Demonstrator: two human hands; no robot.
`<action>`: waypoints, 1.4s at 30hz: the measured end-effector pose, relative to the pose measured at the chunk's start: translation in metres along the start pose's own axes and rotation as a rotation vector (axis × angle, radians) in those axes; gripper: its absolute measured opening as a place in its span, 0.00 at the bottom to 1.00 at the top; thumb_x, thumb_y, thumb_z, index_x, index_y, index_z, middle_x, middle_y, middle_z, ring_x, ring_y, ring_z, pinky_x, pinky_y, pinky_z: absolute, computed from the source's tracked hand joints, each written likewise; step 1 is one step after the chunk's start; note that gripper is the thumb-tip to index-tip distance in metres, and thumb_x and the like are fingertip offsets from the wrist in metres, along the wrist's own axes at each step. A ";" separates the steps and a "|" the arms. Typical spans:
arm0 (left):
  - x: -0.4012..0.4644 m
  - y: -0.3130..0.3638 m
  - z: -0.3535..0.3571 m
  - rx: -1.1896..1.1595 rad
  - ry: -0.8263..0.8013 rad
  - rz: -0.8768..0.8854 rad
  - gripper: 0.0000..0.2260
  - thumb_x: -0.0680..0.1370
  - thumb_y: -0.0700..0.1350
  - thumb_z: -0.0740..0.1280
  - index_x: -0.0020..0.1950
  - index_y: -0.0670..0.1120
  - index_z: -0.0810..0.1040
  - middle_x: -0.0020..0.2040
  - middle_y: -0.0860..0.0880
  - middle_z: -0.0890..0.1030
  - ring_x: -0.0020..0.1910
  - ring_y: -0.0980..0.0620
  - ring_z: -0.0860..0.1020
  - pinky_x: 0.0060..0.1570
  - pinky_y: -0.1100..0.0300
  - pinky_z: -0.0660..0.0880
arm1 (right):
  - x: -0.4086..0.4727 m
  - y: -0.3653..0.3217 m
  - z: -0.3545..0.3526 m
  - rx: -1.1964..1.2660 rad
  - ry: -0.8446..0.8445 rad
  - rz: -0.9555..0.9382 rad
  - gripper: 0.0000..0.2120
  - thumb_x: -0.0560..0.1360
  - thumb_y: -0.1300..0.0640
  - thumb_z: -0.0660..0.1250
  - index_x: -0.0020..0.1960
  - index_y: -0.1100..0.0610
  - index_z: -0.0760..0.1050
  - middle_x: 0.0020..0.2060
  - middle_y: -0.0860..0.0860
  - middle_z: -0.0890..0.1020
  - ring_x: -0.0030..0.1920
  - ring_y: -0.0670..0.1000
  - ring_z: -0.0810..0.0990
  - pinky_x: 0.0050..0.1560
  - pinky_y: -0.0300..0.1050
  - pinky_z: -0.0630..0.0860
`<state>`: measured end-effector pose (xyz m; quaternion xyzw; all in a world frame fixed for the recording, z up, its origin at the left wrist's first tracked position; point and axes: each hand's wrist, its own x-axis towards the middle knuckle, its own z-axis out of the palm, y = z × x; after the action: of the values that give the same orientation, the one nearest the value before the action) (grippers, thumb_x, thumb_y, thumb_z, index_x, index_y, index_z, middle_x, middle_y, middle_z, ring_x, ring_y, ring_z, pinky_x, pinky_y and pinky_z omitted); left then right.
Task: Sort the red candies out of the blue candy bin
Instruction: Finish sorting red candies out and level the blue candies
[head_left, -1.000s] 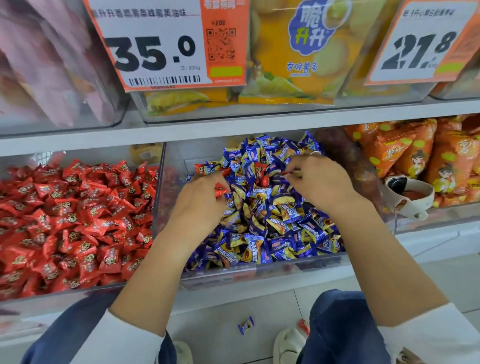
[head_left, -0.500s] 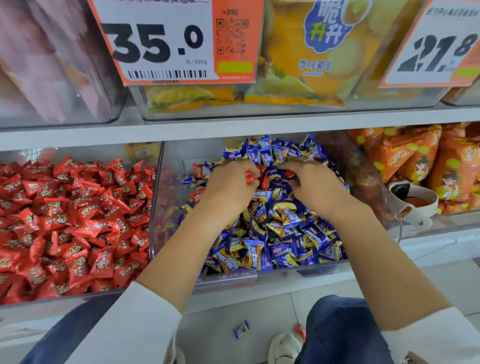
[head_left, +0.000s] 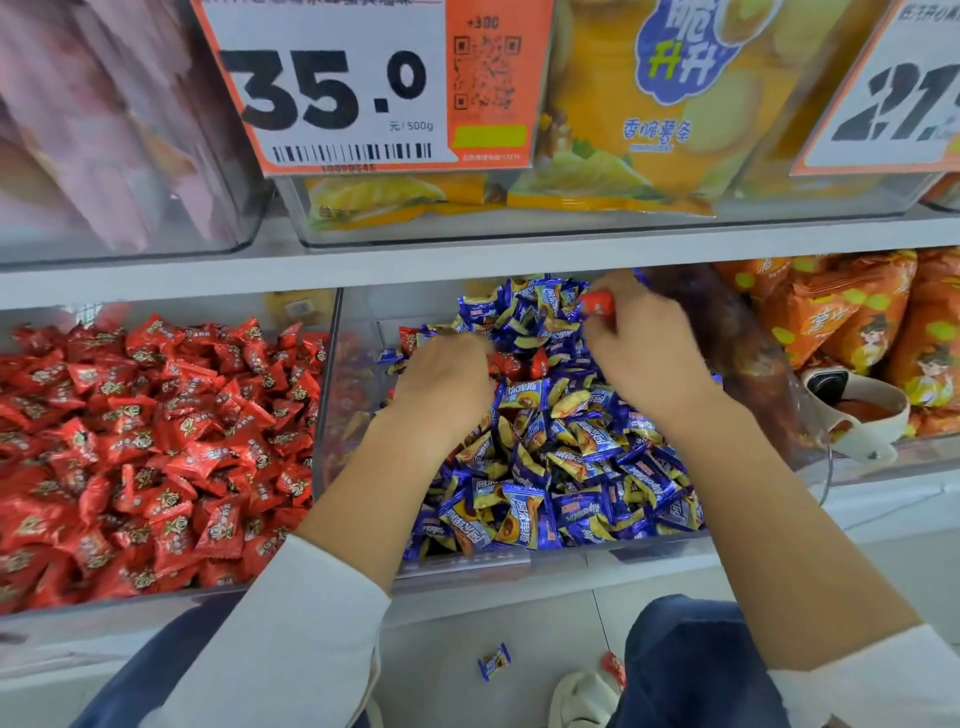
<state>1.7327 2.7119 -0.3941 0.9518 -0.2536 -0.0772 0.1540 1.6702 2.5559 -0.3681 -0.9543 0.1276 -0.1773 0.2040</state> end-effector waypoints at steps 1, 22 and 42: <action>0.000 0.001 0.003 -0.010 -0.033 0.013 0.16 0.77 0.42 0.68 0.65 0.48 0.75 0.62 0.43 0.76 0.59 0.44 0.75 0.58 0.53 0.72 | -0.002 -0.005 0.005 0.031 -0.084 -0.009 0.10 0.77 0.61 0.59 0.56 0.61 0.73 0.38 0.60 0.79 0.37 0.58 0.76 0.36 0.44 0.66; -0.035 -0.030 -0.045 0.292 0.016 0.111 0.11 0.76 0.47 0.67 0.54 0.44 0.74 0.49 0.46 0.77 0.47 0.47 0.75 0.44 0.58 0.70 | 0.005 -0.020 0.069 -0.254 -0.462 -0.211 0.20 0.80 0.56 0.58 0.72 0.54 0.62 0.62 0.59 0.72 0.57 0.61 0.76 0.54 0.54 0.76; -0.099 -0.081 -0.048 -0.221 0.427 0.310 0.09 0.74 0.52 0.66 0.51 0.51 0.74 0.49 0.58 0.75 0.47 0.64 0.71 0.52 0.80 0.62 | 0.047 -0.060 0.091 -0.222 -0.324 -0.190 0.12 0.78 0.60 0.60 0.60 0.57 0.77 0.53 0.59 0.80 0.53 0.60 0.78 0.48 0.49 0.76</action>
<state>1.6954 2.8410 -0.3690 0.8740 -0.3478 0.1221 0.3167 1.7588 2.6256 -0.4059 -0.9946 0.0214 -0.0249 0.0980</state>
